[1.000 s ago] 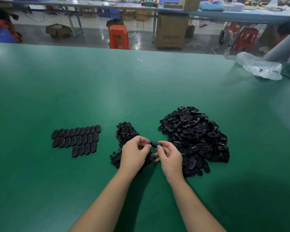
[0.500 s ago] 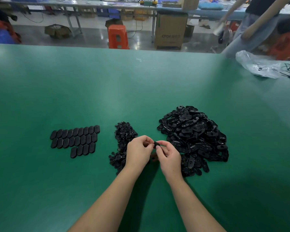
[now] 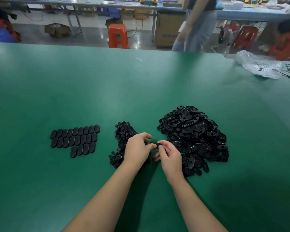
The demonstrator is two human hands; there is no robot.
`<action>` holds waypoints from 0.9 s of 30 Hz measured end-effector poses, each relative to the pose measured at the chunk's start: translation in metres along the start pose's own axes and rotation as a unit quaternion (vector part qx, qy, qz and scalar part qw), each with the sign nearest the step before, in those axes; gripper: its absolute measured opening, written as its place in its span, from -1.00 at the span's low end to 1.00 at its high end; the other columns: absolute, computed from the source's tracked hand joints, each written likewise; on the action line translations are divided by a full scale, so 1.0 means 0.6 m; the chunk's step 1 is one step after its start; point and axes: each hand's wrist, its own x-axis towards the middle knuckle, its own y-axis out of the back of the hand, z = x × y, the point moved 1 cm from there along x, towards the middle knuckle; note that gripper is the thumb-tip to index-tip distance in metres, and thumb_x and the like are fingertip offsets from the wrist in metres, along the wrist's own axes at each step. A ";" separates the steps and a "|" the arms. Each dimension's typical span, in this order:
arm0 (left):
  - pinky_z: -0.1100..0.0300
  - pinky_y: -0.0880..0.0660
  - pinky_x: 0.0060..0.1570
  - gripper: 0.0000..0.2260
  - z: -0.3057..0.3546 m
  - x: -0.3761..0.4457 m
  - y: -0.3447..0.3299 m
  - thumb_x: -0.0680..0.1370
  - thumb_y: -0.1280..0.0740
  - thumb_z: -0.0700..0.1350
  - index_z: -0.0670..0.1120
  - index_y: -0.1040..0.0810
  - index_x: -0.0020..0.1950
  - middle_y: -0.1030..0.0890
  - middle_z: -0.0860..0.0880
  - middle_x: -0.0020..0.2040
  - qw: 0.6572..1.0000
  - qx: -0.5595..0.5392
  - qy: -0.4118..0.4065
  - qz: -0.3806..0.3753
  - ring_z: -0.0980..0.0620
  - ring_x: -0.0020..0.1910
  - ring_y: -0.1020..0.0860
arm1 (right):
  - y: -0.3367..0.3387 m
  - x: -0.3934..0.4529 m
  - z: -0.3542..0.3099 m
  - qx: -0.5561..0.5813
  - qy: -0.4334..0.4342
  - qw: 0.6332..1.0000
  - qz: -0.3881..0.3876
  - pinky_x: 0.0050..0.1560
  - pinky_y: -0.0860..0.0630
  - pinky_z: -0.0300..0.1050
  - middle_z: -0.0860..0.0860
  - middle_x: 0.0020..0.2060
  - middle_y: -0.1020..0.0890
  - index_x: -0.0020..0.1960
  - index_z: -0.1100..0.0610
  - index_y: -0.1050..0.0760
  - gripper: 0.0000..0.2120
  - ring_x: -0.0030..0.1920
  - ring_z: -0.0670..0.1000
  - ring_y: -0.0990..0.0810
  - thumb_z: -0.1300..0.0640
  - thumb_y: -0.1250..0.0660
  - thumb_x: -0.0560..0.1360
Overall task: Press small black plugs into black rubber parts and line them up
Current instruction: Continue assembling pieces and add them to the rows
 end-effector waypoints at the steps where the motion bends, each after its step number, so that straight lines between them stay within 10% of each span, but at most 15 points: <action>1: 0.24 -0.50 -0.08 -0.84 0.000 0.002 0.001 0.43 -0.55 -0.04 0.03 -0.67 -0.03 -0.68 0.05 -0.11 1.000 -0.009 0.003 -0.015 0.09 -0.11 -0.61 | 0.000 0.000 0.000 -0.001 0.003 1.000 0.000 -0.32 -0.57 -0.16 0.02 -0.25 -0.70 0.02 0.06 -0.57 -0.81 -0.37 -0.03 -0.59 0.32 -0.27 0.63; 13: 0.23 -0.52 -0.32 -0.91 -0.005 0.003 -0.009 0.47 -0.47 -0.16 0.01 -0.66 -0.20 -0.67 0.07 -0.30 0.995 -0.089 0.022 -0.051 0.15 -0.41 -0.54 | 0.003 0.000 -0.001 -0.042 0.020 0.999 -0.009 -0.34 -0.53 -0.20 -0.10 -0.27 -0.67 0.00 -0.02 -0.56 -0.82 -0.39 -0.13 -0.54 0.24 -0.28 0.65; 27: 0.28 -0.39 -0.32 -0.93 0.004 -0.006 -0.013 0.47 -0.45 -0.10 -0.08 -0.62 -0.15 -0.61 0.05 -0.26 1.000 -0.015 0.002 -0.016 0.12 -0.30 -0.52 | 0.002 -0.001 -0.003 -0.057 0.025 0.998 -0.010 -0.18 -0.51 -0.10 -0.06 -0.20 -0.70 -0.03 -0.17 -0.61 -0.78 -0.24 -0.13 -0.59 0.16 -0.34 0.61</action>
